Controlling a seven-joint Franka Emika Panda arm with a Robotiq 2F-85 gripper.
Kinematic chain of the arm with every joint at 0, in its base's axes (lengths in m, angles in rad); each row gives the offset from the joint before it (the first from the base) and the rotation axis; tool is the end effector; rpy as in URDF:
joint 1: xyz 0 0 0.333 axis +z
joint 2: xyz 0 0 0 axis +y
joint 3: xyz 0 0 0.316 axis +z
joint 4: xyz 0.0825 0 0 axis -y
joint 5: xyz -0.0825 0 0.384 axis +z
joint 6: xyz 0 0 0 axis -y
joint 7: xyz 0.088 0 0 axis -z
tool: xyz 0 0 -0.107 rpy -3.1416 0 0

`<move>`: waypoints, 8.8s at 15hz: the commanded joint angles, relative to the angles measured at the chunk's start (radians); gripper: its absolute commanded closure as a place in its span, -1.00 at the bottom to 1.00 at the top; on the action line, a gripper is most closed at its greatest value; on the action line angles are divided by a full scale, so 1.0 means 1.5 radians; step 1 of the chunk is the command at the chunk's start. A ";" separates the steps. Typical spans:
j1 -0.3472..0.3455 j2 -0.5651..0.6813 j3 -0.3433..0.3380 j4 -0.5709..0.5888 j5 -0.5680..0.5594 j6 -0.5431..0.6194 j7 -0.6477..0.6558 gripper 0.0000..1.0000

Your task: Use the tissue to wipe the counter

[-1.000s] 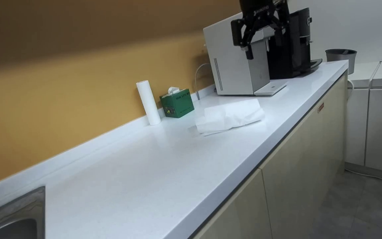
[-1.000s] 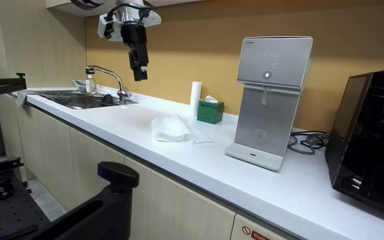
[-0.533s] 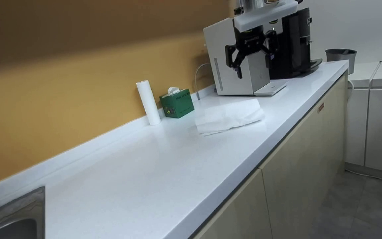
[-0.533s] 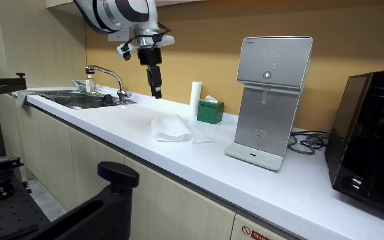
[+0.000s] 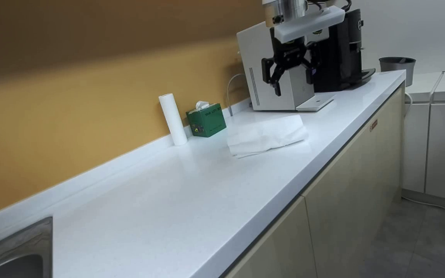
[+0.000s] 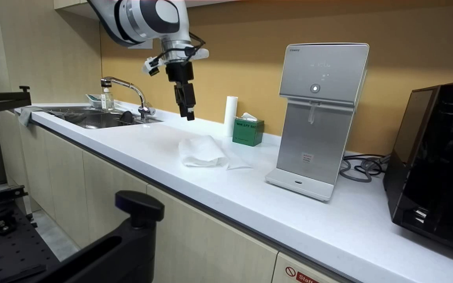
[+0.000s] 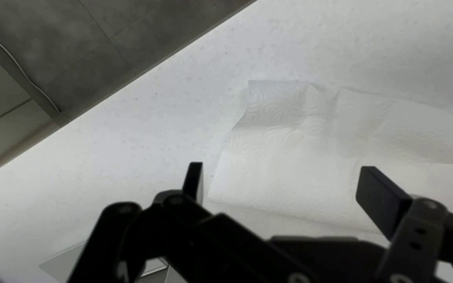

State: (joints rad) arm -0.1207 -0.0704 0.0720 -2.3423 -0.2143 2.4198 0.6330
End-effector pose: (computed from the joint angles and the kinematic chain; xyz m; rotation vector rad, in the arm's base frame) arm 0.5089 -0.0257 0.3765 2.9137 -0.7920 0.2818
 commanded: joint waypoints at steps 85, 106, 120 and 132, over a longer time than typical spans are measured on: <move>0.036 0.409 0.030 0.367 0.230 -0.165 -0.545 0.99; 0.042 0.290 -0.133 0.124 0.169 0.063 -0.318 0.99; 0.059 0.498 -0.150 0.429 0.153 0.060 -0.279 0.99; 0.070 0.406 -0.210 0.302 0.112 0.030 -0.217 0.99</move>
State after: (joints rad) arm -0.0326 0.6154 -0.2384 -1.7668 -0.0182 2.4925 0.2676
